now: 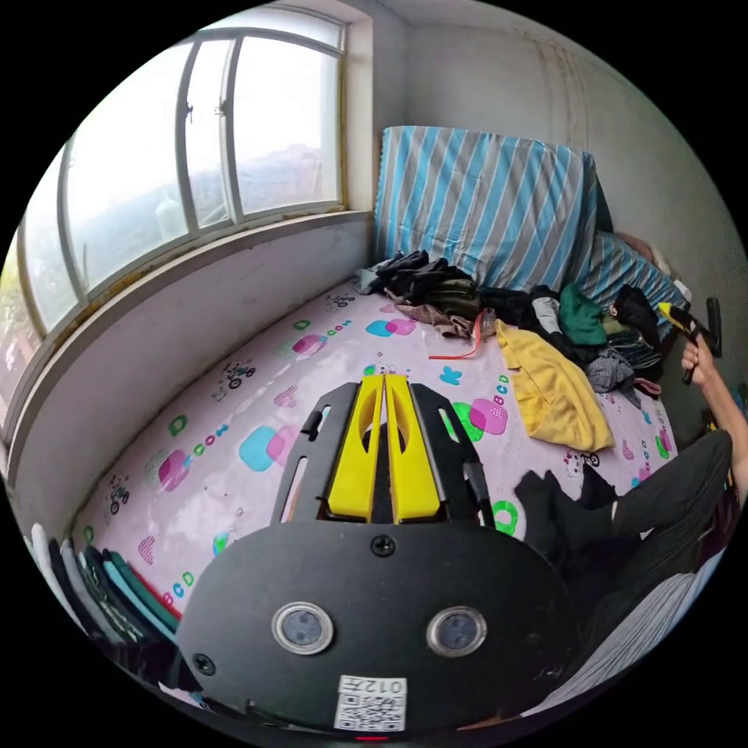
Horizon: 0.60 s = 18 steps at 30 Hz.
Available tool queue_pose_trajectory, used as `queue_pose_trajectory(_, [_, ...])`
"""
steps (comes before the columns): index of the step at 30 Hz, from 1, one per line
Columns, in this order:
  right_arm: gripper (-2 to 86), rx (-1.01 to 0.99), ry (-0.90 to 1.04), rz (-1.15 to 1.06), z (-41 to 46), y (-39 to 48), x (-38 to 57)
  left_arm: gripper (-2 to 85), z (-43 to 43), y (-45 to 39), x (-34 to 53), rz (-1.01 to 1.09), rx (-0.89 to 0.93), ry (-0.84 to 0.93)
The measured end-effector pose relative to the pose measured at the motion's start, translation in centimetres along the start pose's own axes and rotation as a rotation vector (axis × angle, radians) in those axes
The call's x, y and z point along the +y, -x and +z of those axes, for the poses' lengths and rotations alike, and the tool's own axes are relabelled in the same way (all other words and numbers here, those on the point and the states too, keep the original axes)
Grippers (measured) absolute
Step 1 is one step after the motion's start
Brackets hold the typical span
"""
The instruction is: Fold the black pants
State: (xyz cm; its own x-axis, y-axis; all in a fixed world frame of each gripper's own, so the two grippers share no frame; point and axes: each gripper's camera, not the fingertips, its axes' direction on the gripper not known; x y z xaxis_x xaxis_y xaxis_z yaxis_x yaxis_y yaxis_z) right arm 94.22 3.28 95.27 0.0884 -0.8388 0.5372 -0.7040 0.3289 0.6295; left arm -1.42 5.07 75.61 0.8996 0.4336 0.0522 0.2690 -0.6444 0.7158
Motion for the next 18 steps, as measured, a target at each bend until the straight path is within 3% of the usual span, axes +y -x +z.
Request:
queue_pose_trajectory(5, [-0.8, -0.274, 0.24, -0.283, 13.9, 14.7, -8.4, 0.7, -6.0, 2.1, 7.8, -0.145, -0.045, 0.02])
queue_pose_trajectory(12, [-0.8, -0.535, 0.312, -0.494, 21.1, 23.6, -4.4, 0.9, -14.0, 4.9, 26.9, -0.619, -0.103, 0.109])
queue_pose_trajectory(18, [-0.8, -0.714, 0.324, -0.394, 26.9, 22.7, -3.7, 0.9, -26.8, -2.9, 38.8, -0.758, -0.526, 0.125])
